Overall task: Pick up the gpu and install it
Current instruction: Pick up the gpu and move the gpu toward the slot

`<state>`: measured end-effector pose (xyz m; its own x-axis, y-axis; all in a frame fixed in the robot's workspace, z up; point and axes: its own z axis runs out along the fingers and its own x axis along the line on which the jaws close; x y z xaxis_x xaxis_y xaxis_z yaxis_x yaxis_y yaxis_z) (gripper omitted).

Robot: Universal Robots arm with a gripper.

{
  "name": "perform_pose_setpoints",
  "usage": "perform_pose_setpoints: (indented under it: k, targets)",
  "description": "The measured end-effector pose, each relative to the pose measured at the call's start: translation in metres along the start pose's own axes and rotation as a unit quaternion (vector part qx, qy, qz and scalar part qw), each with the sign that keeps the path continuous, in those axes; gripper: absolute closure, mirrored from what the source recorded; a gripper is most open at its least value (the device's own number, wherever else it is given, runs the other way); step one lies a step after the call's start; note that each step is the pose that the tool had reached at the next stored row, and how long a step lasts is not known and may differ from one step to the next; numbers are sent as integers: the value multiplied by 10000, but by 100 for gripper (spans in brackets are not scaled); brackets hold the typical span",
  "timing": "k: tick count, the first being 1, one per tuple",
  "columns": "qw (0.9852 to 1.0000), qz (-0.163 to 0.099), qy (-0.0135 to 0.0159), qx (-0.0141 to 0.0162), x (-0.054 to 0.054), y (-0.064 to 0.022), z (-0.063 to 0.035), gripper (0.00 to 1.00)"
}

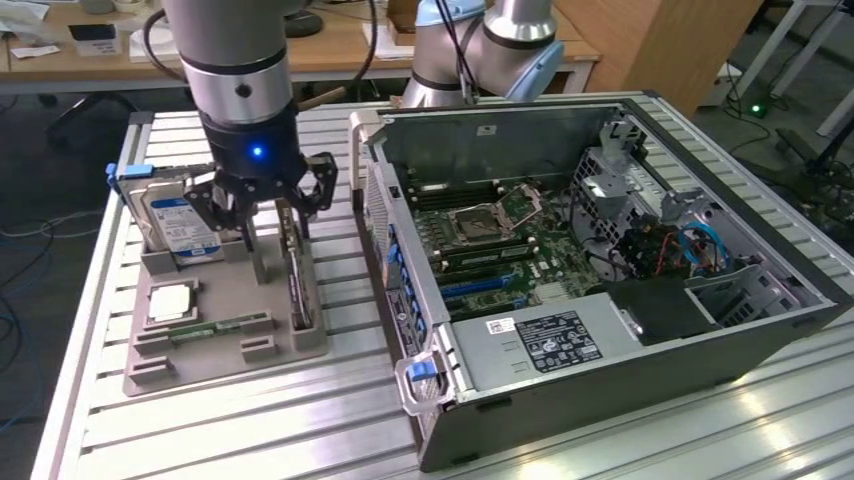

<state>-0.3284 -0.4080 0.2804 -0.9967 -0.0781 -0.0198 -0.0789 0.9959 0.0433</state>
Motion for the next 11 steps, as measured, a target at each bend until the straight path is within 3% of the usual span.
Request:
perform_pose_setpoints:
  k: [3,11]
  targets:
    - [10000,0,-1,0,5,-54,50,35]
    - [10000,1,0,0,8,-64,195,35]
